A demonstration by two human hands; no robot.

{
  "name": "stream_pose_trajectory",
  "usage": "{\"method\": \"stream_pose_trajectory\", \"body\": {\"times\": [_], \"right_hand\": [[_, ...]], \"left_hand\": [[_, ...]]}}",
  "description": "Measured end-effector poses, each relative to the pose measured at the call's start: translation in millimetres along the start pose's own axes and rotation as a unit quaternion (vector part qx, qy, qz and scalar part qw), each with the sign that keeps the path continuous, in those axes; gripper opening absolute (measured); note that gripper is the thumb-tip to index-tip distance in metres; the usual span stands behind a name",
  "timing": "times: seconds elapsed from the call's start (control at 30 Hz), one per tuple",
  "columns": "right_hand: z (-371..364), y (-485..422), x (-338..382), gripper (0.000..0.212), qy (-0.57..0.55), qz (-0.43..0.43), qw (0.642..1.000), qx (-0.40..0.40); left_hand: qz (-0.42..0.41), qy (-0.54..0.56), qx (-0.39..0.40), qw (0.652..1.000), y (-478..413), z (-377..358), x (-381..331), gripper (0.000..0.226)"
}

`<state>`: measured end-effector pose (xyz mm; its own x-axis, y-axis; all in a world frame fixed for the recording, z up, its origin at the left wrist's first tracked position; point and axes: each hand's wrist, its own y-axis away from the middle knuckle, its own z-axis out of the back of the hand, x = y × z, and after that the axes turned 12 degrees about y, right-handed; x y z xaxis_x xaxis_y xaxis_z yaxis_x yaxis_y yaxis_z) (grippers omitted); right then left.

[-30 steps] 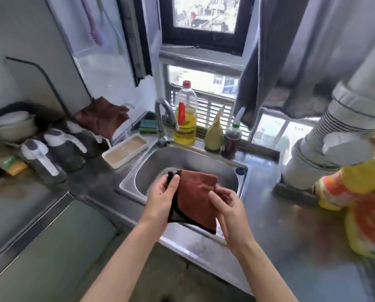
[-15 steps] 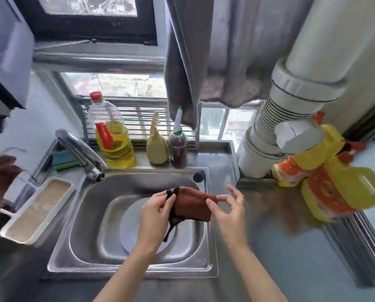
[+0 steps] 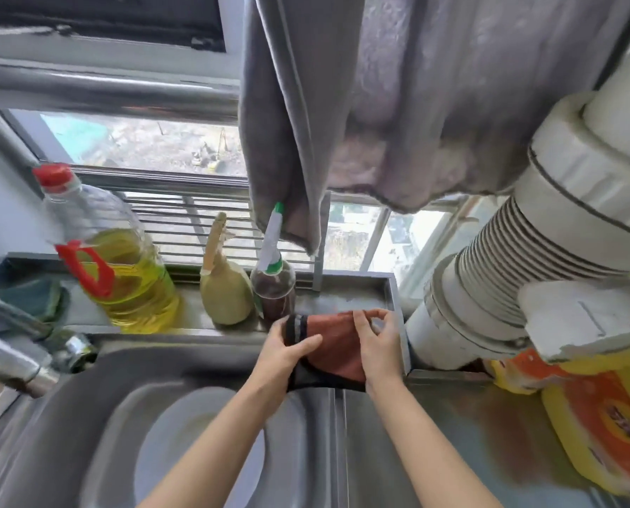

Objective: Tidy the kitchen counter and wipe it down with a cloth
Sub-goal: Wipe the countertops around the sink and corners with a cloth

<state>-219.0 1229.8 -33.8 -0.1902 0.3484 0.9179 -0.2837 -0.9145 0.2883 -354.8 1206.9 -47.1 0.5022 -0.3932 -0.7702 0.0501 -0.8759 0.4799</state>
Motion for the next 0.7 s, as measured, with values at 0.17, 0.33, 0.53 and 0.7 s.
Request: {"method": "stream_pose_trajectory", "body": {"times": [0.17,0.33,0.53,0.7], "right_hand": [[2.5,-54.7,-13.0,0.038,-0.029,-0.036,0.999,0.010],[-3.0,-72.7,-41.1,0.032,0.217,0.117,0.968,-0.055],[-7.6,-89.3,-63.8,0.023,0.454,0.236,0.859,0.003],[1.2,-60.8,-72.8,0.055,0.561,0.318,0.764,0.018]], "left_hand": [[-0.105,-0.114,0.047,0.987,-45.4,-15.0,17.6,0.074],[-0.265,-0.379,-0.034,0.886,-73.4,-34.7,35.7,0.043],[-0.240,-0.623,-0.035,0.744,-94.6,-32.0,55.2,0.038],[-0.243,-0.722,0.007,0.648,-77.5,-26.4,61.7,0.047]]}}
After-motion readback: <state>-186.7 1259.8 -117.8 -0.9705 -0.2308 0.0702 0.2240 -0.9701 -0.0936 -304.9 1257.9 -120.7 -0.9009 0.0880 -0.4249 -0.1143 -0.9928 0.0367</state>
